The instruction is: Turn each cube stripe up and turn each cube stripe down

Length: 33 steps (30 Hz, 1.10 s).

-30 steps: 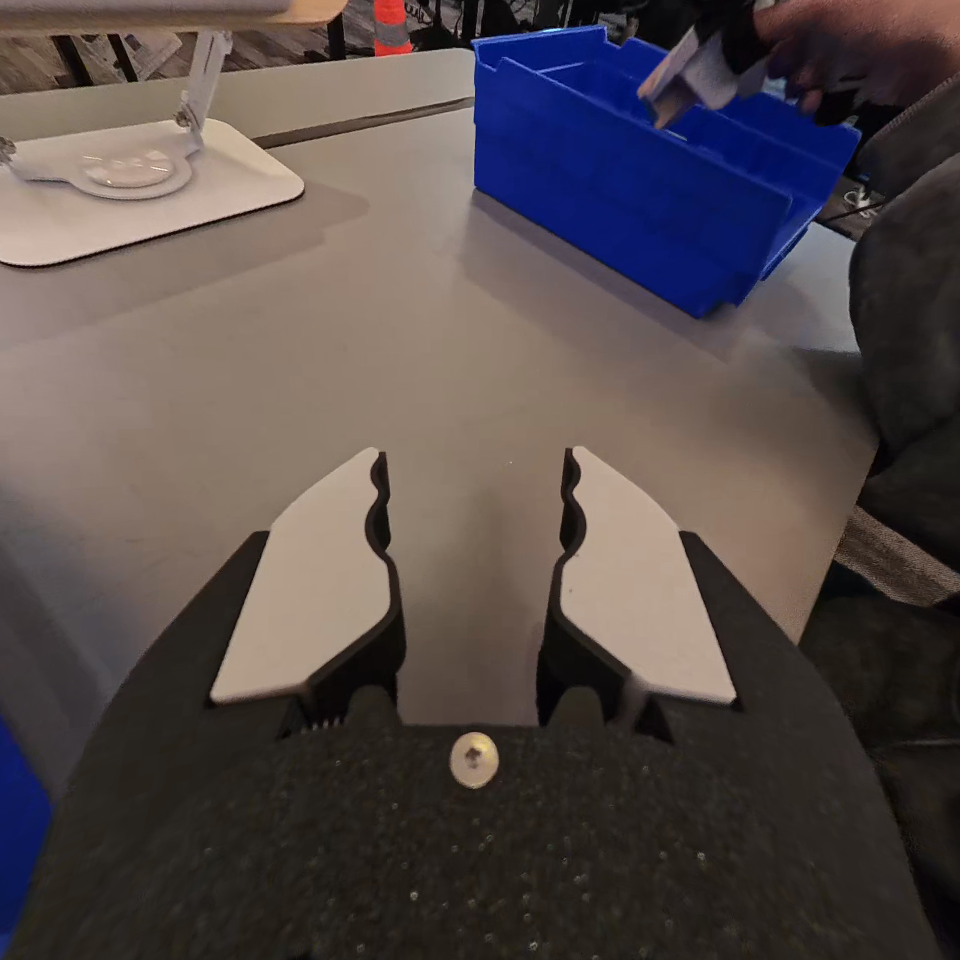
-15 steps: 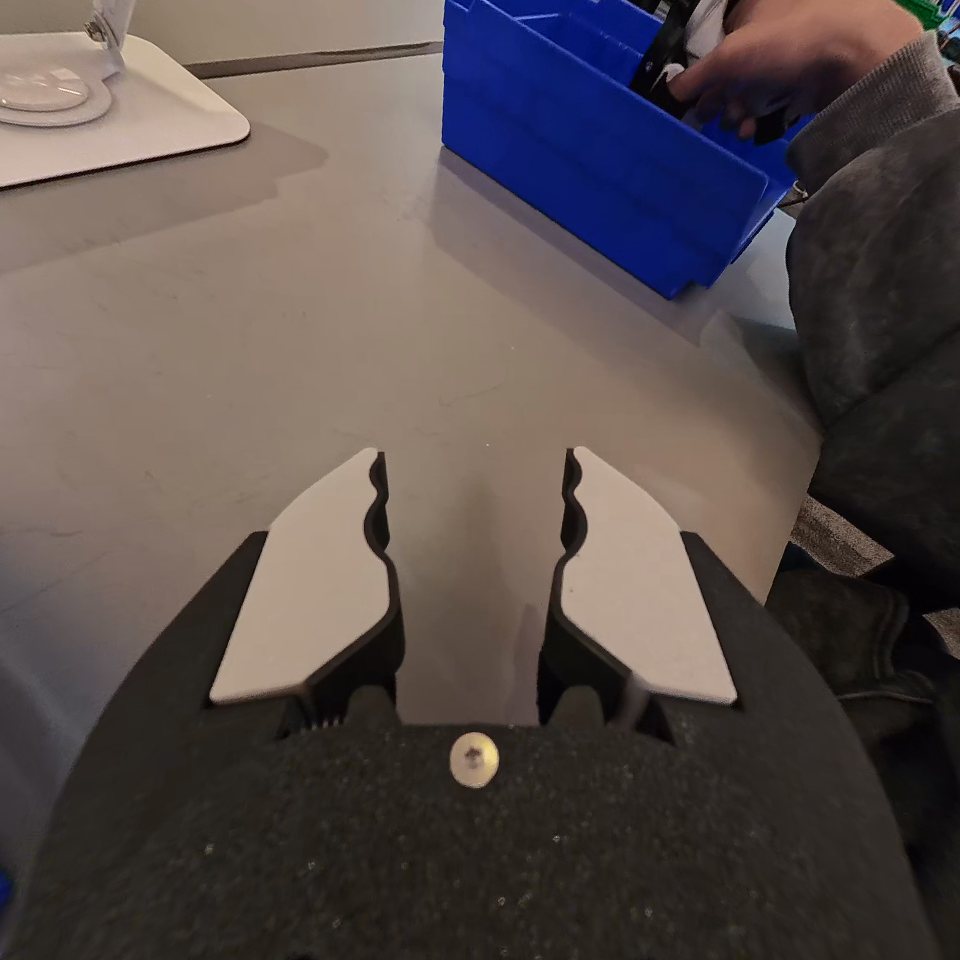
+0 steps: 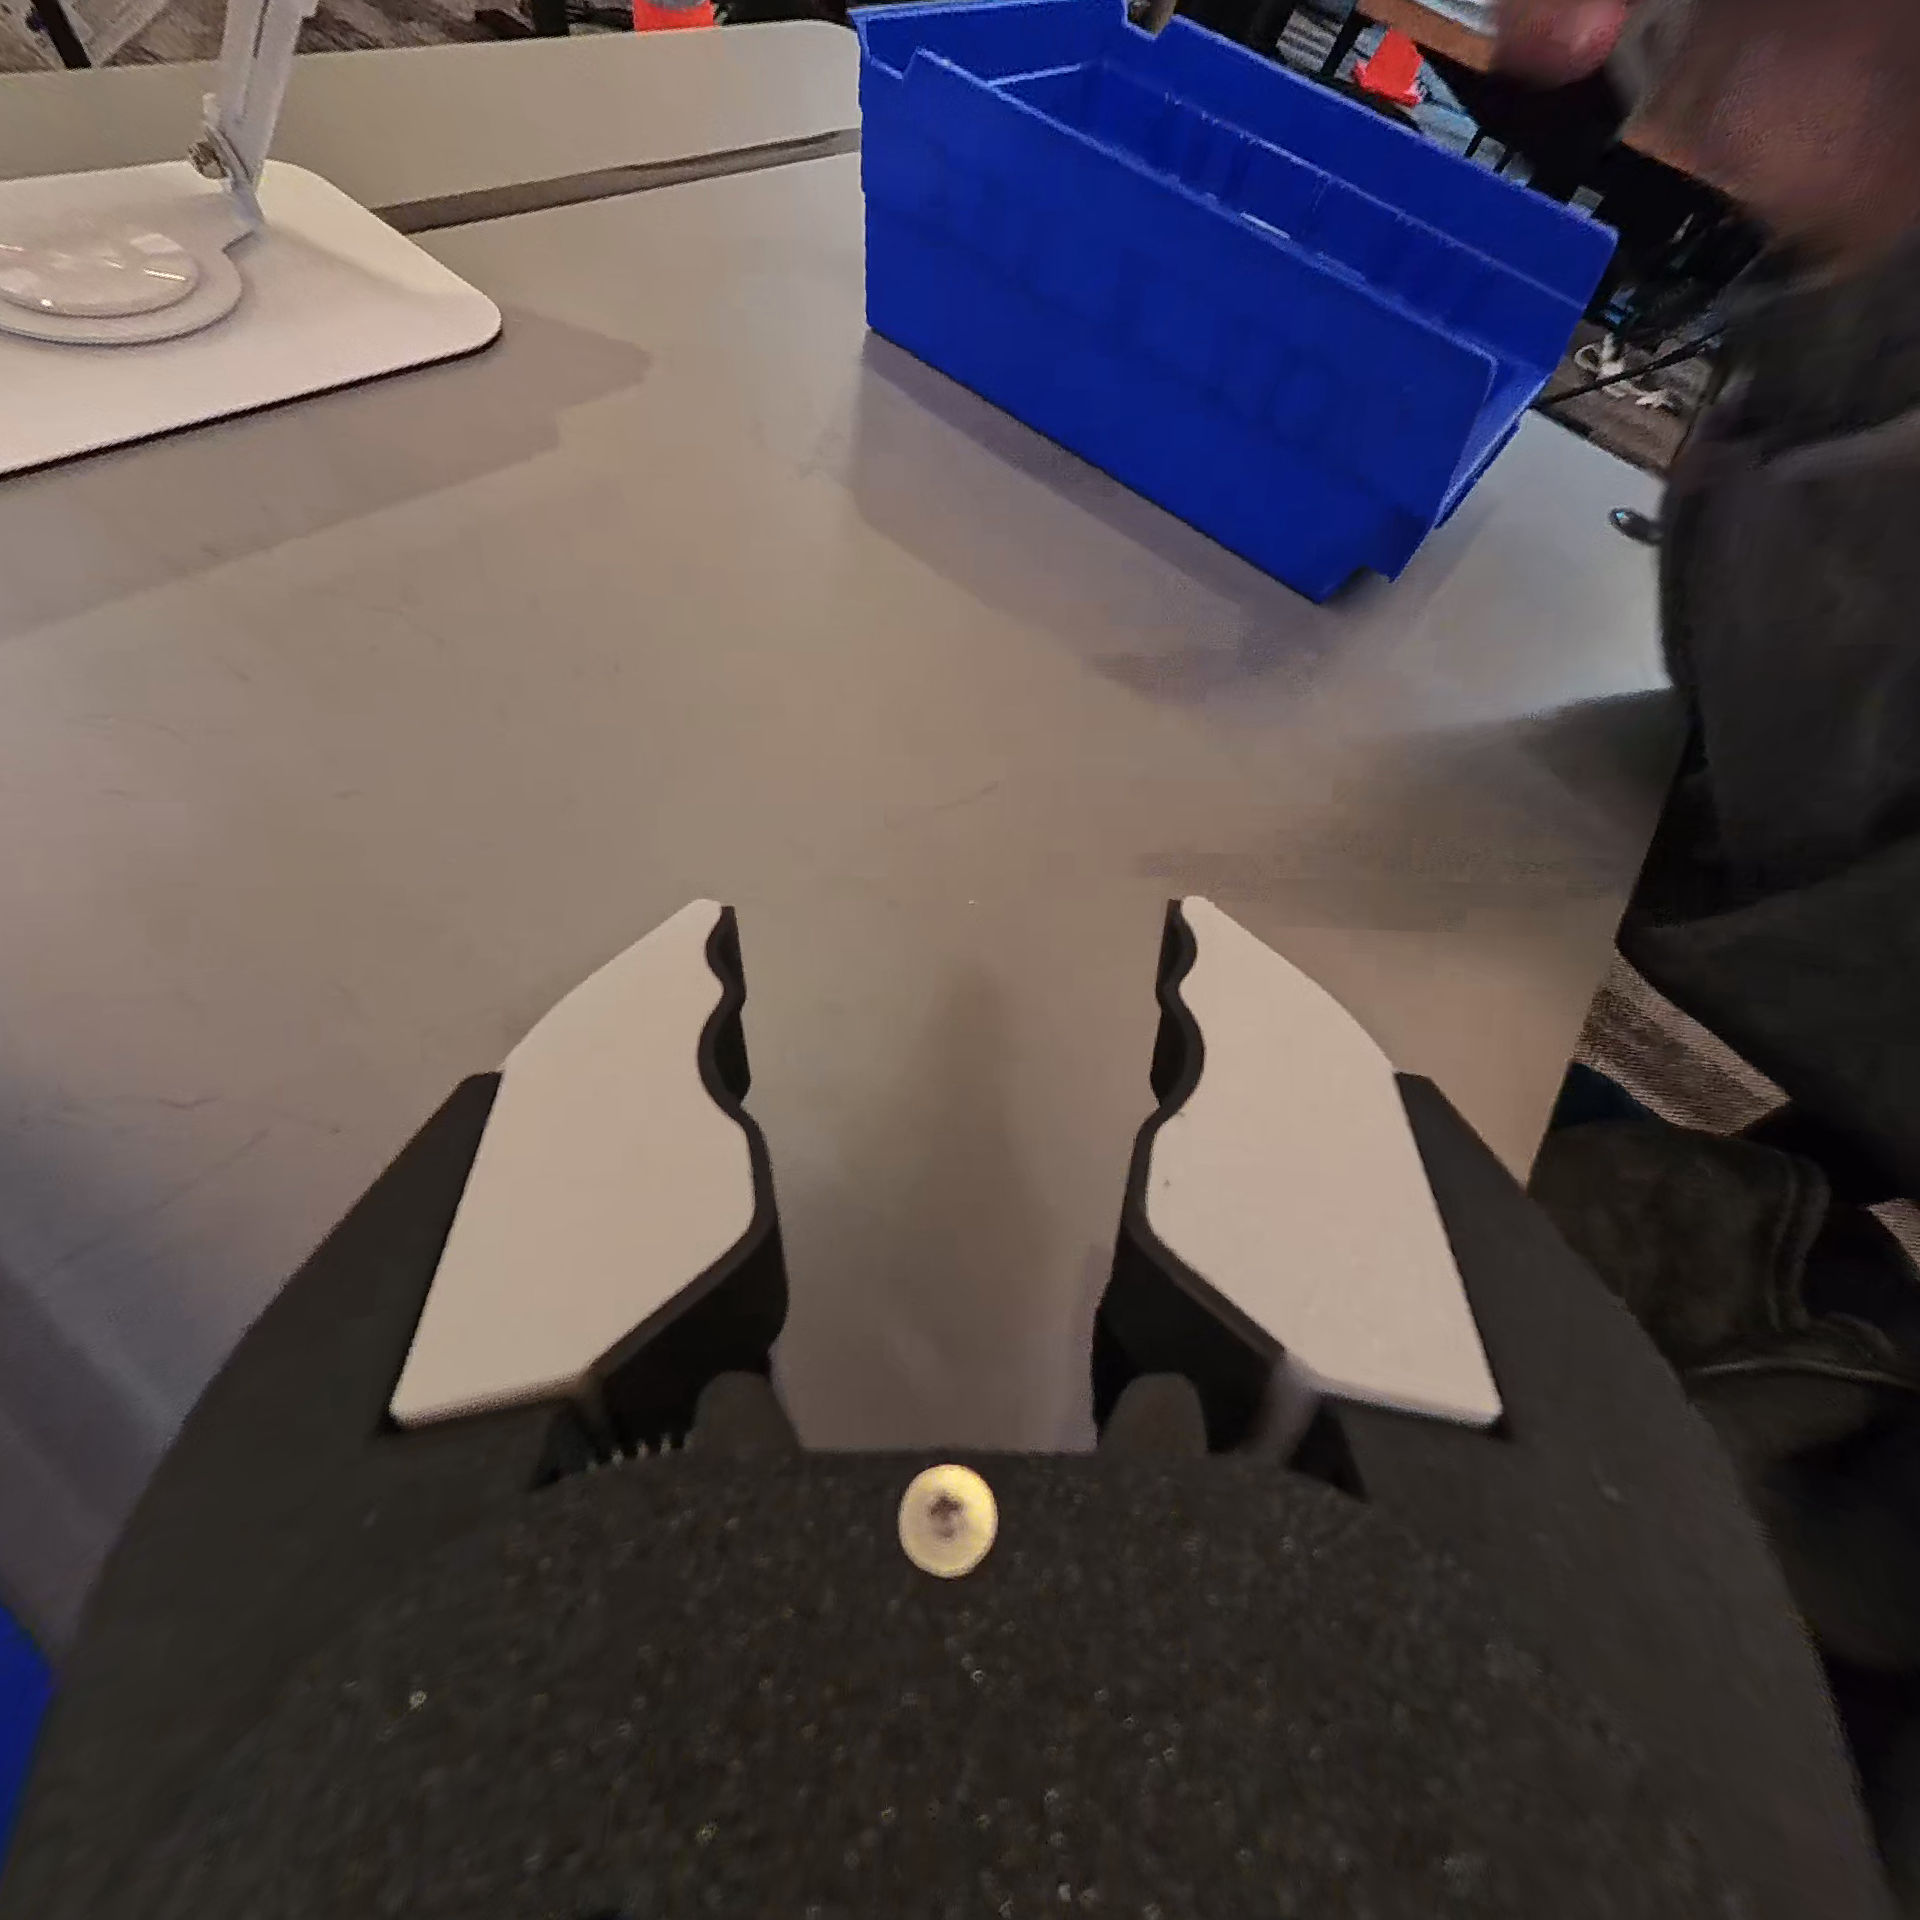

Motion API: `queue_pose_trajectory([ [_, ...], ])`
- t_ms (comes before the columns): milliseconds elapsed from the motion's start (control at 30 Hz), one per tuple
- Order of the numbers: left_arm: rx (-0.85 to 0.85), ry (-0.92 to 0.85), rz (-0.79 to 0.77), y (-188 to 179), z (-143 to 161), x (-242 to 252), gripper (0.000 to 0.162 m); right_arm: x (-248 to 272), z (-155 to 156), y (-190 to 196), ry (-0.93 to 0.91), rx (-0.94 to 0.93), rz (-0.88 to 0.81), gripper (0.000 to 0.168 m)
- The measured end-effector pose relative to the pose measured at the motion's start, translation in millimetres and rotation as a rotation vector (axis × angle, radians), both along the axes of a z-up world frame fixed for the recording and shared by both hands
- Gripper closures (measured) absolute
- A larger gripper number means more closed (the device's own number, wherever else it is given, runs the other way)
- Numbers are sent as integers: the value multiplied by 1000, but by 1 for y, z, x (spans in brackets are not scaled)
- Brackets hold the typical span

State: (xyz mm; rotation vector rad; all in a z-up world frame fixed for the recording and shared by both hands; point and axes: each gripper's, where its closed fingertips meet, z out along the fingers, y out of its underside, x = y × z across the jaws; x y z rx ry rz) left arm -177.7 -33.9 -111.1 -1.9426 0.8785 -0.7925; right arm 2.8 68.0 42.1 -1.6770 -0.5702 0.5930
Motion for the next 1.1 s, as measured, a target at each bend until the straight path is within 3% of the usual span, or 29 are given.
queue_pose_trajectory([
  [67, -19, -4, -2, -3, 2, -1, 87, -58, -19, -31, 97, 48, 181, 88],
  [133, -29, -10, 0, -7, 6, -2, 89, -104, -58, -64, 102, 30, 343, 83],
  [200, -33, -13, 25, -7, 11, -7, 91, -130, -99, -85, 44, -28, 396, 85],
  [300, -19, 4, 98, 5, 26, -30, 91, -146, -137, -103, -58, -41, 424, 85],
  [467, -82, 49, 358, 66, 68, -130, 93, -145, -140, -103, -85, -7, 403, 92],
  [600, -178, 315, 486, 119, 53, -198, 94, -140, -155, -100, -97, -65, 405, 93],
  [667, -216, 439, 426, 135, 37, -206, 95, -138, -160, -100, -104, -99, 415, 93],
  [867, -115, 896, 7, 150, -9, -215, 95, -132, -156, -98, -73, -105, 414, 97],
  [1100, 1, 1008, -341, 170, -27, -213, 97, -136, -152, -101, -36, -126, 444, 99],
])
